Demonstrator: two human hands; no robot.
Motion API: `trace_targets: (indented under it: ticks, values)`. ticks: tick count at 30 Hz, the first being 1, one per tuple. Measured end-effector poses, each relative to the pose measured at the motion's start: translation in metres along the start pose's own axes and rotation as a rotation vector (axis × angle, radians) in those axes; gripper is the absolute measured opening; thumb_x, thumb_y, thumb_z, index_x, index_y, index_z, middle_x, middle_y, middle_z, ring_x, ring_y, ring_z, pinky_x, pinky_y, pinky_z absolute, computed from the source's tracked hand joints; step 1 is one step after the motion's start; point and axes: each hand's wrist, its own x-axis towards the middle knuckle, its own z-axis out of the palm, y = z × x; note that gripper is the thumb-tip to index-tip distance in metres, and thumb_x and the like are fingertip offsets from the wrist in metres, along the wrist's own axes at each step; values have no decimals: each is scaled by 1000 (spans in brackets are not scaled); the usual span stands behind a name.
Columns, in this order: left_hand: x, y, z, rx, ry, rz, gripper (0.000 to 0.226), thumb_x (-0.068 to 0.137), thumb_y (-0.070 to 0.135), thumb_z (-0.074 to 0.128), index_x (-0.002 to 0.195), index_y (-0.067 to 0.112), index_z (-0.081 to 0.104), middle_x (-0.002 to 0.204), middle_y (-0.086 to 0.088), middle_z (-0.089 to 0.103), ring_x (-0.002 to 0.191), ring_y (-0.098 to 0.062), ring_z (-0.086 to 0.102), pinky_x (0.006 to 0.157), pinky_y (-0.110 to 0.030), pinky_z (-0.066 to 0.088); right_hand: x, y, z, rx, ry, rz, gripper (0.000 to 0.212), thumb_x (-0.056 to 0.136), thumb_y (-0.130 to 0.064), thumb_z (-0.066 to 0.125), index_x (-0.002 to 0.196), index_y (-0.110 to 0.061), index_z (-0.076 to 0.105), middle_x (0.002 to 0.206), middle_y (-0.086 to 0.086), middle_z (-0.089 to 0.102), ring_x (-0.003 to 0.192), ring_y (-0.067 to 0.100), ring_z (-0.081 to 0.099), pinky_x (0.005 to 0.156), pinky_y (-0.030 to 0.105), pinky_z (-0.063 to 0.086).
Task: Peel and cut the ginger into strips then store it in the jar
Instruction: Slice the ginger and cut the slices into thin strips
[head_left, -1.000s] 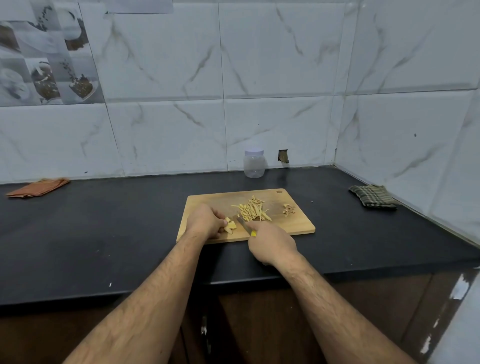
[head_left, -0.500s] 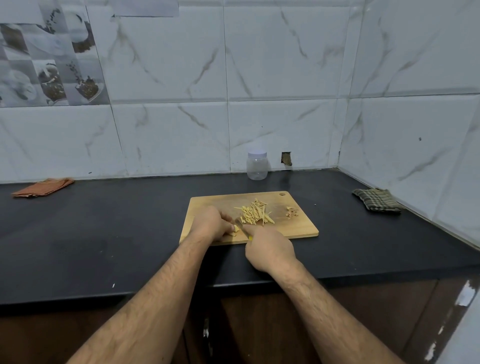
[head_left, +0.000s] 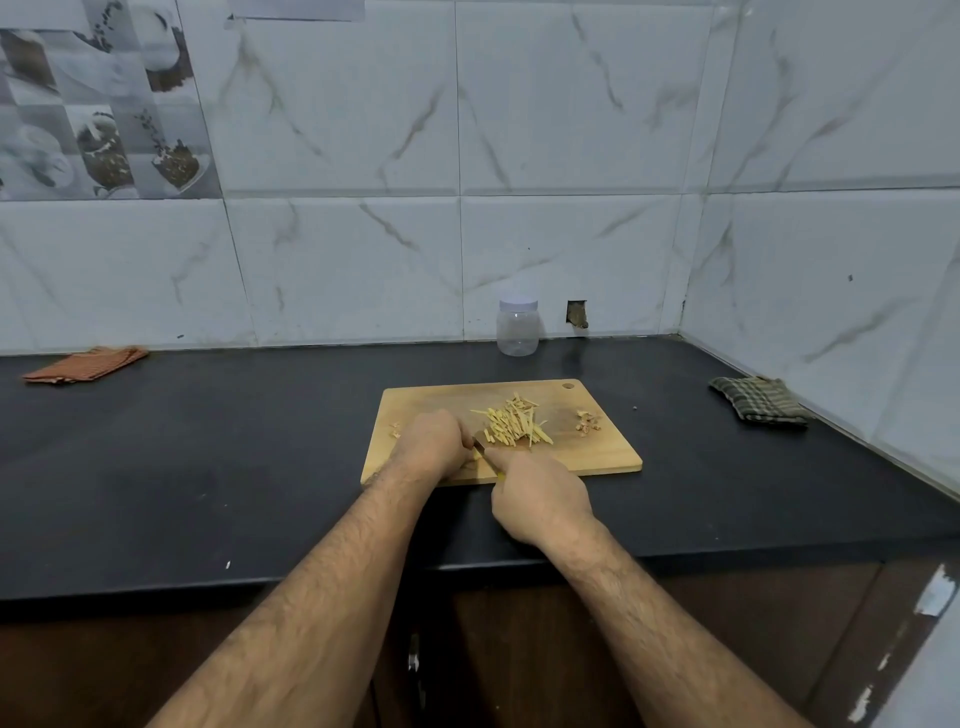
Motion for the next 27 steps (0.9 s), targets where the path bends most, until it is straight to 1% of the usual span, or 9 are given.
trace_targets:
  ticks: [4, 7, 9, 11, 13, 17, 19, 25, 27]
  values:
    - [0, 0, 1, 29, 10, 18, 21, 92, 21, 67, 110, 24, 77, 110, 2, 74, 103, -18, 65, 92, -31, 52, 3, -5, -2, -31, -27, 5, 55, 93, -9, 44, 141, -35, 50, 129, 1, 62, 117, 24, 57, 91, 38, 50]
    - [0, -2, 2, 29, 27, 25, 21, 93, 20, 66, 111, 23, 76, 113, 4, 73, 105, -17, 64, 91, -27, 50, 2, -7, -5, -53, -45, 1, 56, 94, -8, 44, 143, -35, 47, 130, 4, 61, 116, 25, 57, 89, 37, 49]
    - [-1, -2, 2, 38, 39, 21, 20, 93, 20, 65, 109, 22, 77, 111, 2, 73, 103, -19, 64, 89, -28, 49, -5, -4, -5, -86, -49, -6, 59, 94, -7, 44, 144, -37, 46, 129, 4, 61, 116, 26, 57, 88, 37, 48]
    - [-2, -2, 3, 58, 47, 16, 19, 94, 24, 65, 108, 20, 77, 108, -1, 74, 101, -21, 65, 88, -31, 51, -13, 0, -4, -101, -59, 3, 63, 95, -8, 44, 149, -38, 39, 133, 5, 60, 119, 26, 57, 91, 38, 48]
    - [-3, -4, 6, 66, 56, 11, 19, 93, 27, 66, 107, 21, 78, 105, 0, 75, 100, -21, 66, 87, -31, 52, -18, 4, -6, -108, -57, 5, 63, 96, -9, 44, 151, -37, 36, 135, 4, 59, 121, 26, 56, 93, 37, 47]
    - [-4, -6, 8, 88, 79, 5, 21, 93, 32, 66, 105, 20, 78, 102, -1, 75, 98, -21, 66, 86, -31, 53, -24, 6, -11, -124, -57, 0, 62, 96, -9, 45, 151, -37, 37, 136, 4, 58, 122, 25, 55, 95, 37, 47]
    - [-4, -5, 7, 99, 69, 12, 21, 93, 31, 64, 104, 19, 78, 102, -1, 75, 98, -22, 66, 84, -30, 52, -23, 4, -11, -122, -49, 3, 61, 96, -10, 45, 151, -36, 37, 136, 4, 58, 122, 25, 55, 94, 37, 47]
    - [-8, -2, 3, 91, 12, 30, 19, 96, 29, 61, 104, 21, 77, 103, -2, 73, 101, -23, 64, 76, -26, 43, -7, 1, -3, -64, -12, 38, 60, 94, -11, 44, 148, -37, 42, 129, 2, 62, 116, 25, 58, 88, 35, 49]
    - [-9, -2, 2, 75, 15, 29, 18, 95, 27, 62, 102, 20, 77, 102, -3, 74, 100, -22, 64, 75, -26, 42, -6, -2, 0, -29, 9, 32, 59, 95, -12, 44, 148, -38, 42, 129, 2, 63, 116, 24, 58, 89, 35, 49]
